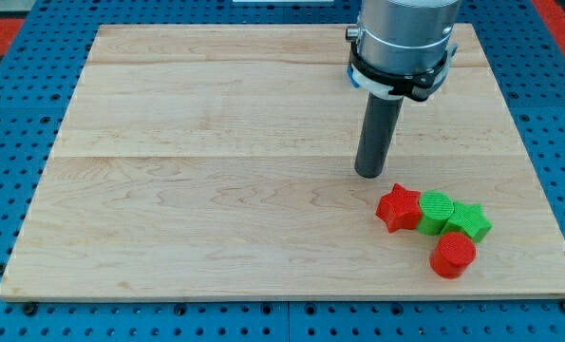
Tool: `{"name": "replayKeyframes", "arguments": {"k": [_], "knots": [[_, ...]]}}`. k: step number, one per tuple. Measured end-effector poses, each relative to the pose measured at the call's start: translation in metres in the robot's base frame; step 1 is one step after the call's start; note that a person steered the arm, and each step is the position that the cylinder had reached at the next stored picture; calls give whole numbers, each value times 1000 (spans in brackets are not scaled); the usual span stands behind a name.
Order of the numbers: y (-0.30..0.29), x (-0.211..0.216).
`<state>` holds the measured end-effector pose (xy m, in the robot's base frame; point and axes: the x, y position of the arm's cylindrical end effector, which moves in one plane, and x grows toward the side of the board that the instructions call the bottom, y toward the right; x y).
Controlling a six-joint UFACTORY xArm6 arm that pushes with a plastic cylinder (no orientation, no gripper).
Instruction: Move the red circle into the red star
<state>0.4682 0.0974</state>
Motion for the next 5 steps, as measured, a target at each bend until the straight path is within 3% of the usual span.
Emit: {"name": "replayKeyframes", "arguments": {"k": [5], "knots": [[17, 0]]}}
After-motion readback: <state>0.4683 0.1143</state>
